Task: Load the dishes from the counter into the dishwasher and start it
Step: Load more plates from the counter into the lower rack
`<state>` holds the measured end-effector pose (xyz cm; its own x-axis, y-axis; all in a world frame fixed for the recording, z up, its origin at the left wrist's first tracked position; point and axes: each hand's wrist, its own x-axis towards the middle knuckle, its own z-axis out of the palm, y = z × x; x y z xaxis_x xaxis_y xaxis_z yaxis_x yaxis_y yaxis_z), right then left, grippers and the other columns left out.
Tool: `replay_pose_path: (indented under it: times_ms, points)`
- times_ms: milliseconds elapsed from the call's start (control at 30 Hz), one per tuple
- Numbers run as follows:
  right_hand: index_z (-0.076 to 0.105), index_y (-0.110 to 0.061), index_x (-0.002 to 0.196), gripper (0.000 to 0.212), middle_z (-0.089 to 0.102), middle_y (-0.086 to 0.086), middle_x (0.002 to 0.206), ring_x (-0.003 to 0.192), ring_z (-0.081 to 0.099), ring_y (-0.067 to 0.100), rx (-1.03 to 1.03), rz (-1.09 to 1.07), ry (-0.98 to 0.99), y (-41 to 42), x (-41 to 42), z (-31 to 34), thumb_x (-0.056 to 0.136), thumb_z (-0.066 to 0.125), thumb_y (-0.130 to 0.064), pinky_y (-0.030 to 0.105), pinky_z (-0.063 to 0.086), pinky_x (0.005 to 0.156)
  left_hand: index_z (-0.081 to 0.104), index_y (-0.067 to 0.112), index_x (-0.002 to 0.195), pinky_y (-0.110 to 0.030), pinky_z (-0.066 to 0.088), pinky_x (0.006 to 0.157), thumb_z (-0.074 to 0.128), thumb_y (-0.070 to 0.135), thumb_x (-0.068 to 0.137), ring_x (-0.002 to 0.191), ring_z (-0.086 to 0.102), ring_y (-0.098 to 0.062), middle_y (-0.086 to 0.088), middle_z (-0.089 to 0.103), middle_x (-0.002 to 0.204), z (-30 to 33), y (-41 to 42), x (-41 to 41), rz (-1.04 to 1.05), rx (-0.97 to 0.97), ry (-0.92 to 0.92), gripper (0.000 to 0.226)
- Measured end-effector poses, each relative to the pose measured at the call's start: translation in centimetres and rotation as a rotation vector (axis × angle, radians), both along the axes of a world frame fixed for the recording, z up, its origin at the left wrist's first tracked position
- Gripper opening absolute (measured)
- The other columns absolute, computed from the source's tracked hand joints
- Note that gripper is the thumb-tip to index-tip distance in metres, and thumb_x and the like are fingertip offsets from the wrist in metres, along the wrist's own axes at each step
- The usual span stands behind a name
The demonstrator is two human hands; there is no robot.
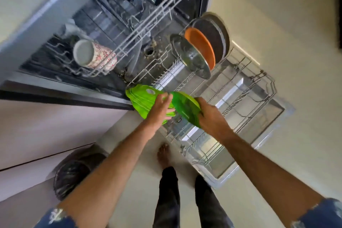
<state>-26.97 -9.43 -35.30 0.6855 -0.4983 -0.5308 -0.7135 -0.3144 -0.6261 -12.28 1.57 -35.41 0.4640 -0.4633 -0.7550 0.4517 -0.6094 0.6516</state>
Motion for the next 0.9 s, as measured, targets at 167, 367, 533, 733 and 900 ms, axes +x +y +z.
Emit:
replay_pose_path:
  times_ms: [167,367,533,733,900]
  points:
    - [0.045,-0.021,0.137,0.048,0.062,0.010,0.121,0.101,0.065,0.036,-0.196,0.212,-0.139,0.7,5.4,-2.8,0.090,0.040,-0.032,0.045,0.054,0.078,0.043,0.017,0.128,-0.039,0.060,0.064,0.052,0.024,0.103,0.087,0.062,-0.026,-0.004,0.053,0.107,-2.6,-2.4,5.0,0.279,-0.050,0.094,0.028]
    - [0.025,-0.017,0.155,0.075,0.034,0.009,0.157,0.139,0.038,0.035,-0.180,0.352,-0.166,2.3,10.3,-7.7,0.087,0.052,-0.003,0.045,0.036,0.113,0.051,0.017,0.118,-0.037,0.054,0.062,0.042,-0.010,0.096,0.071,0.064,-0.017,-0.008,0.062,0.089,-5.0,-0.8,9.8,0.440,-0.077,0.036,0.035]
    - [0.014,-0.011,0.157,0.089,0.026,0.011,0.160,0.140,0.034,0.036,-0.234,0.481,-0.113,3.4,12.0,-10.7,0.080,0.059,-0.002,0.052,0.039,0.110,0.053,0.013,0.099,-0.030,0.057,0.050,0.037,-0.014,0.097,0.064,0.067,-0.014,-0.009,0.061,0.089,-7.0,0.2,11.2,0.380,-0.026,0.015,0.032]
    - [0.004,-0.010,0.157,0.094,0.021,0.013,0.161,0.144,0.029,0.038,-0.226,0.523,-0.078,2.6,12.9,-12.9,0.084,0.061,-0.004,0.056,0.038,0.109,0.056,0.011,0.114,-0.044,0.055,0.069,0.045,-0.006,0.100,0.087,0.064,-0.024,-0.010,0.064,0.103,-9.7,-0.7,12.4,0.396,0.089,-0.047,0.025]
    - [0.000,-0.011,0.157,0.087,0.025,0.025,0.156,0.143,0.028,0.042,-0.235,0.620,-0.076,2.3,12.9,-14.2,0.094,0.060,-0.019,0.058,0.039,0.107,0.048,0.002,0.136,-0.057,0.057,0.075,0.054,0.009,0.101,0.122,0.055,-0.045,-0.025,0.054,0.136,-11.6,0.0,13.5,0.305,0.221,-0.084,0.036]
